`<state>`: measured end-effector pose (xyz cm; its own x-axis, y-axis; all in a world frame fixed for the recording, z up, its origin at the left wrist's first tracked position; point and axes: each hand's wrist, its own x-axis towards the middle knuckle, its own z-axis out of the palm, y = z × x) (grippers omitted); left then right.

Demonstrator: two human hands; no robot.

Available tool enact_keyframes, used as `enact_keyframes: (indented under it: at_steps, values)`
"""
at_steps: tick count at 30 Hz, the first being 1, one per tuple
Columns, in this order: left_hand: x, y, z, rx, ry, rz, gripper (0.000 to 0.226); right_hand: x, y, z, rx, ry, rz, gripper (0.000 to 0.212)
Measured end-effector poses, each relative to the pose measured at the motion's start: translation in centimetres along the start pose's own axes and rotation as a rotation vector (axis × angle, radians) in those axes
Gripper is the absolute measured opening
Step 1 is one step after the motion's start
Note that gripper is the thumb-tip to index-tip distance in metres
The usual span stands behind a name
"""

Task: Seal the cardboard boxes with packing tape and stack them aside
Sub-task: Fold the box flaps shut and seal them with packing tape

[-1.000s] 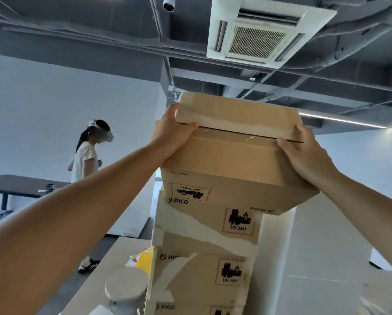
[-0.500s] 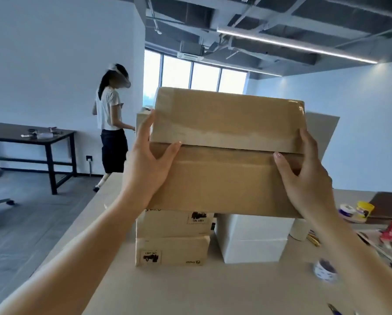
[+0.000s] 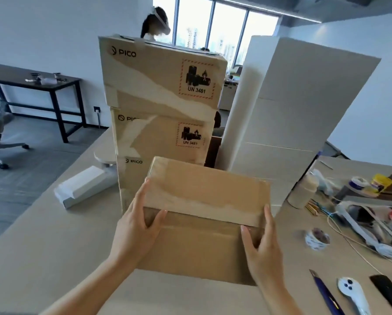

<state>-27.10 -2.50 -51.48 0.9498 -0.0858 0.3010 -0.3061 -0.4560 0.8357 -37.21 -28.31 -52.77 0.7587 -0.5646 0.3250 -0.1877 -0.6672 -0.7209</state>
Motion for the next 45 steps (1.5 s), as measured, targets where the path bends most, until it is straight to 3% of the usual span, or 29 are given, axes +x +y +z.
enact_keyframes:
  at_steps: [12,19,25,29,31,33,37,41,45]
  values:
    - [-0.5,-9.6,10.3,0.14,-0.15,-0.393,0.074,4.5,10.7,6.9,-0.108,-0.443,0.132,0.075]
    - [1.9,-11.7,11.5,0.207,-0.188,-0.477,0.072,6.9,11.8,9.2,-0.108,-0.51,0.199,0.078]
    - [3.7,-11.9,11.2,0.183,-0.293,-0.588,0.086,8.0,11.8,9.9,0.013,-0.516,0.429,0.094]
    - [4.9,-12.0,10.3,0.018,-0.361,-0.715,0.096,8.4,11.1,9.4,0.158,-0.552,0.609,0.072]
    - [4.8,-10.4,9.8,-0.138,-0.357,-0.747,0.065,8.6,10.6,8.8,0.198,-0.582,0.645,0.068]
    - [4.6,-9.2,9.1,-0.305,-0.337,-0.754,0.046,8.4,10.0,7.9,0.288,-0.544,0.674,0.071]
    - [2.8,-7.6,6.0,-0.576,-0.225,-0.742,0.051,6.6,9.8,5.5,0.543,-0.428,0.802,0.098]
    - [0.4,-8.0,3.0,-0.722,-0.268,-0.795,0.063,4.1,11.7,2.3,0.868,-0.335,0.89,0.076]
    - [-1.4,-9.2,2.1,-0.623,-0.494,-0.698,0.081,1.9,13.1,1.0,0.798,-0.445,0.781,0.028]
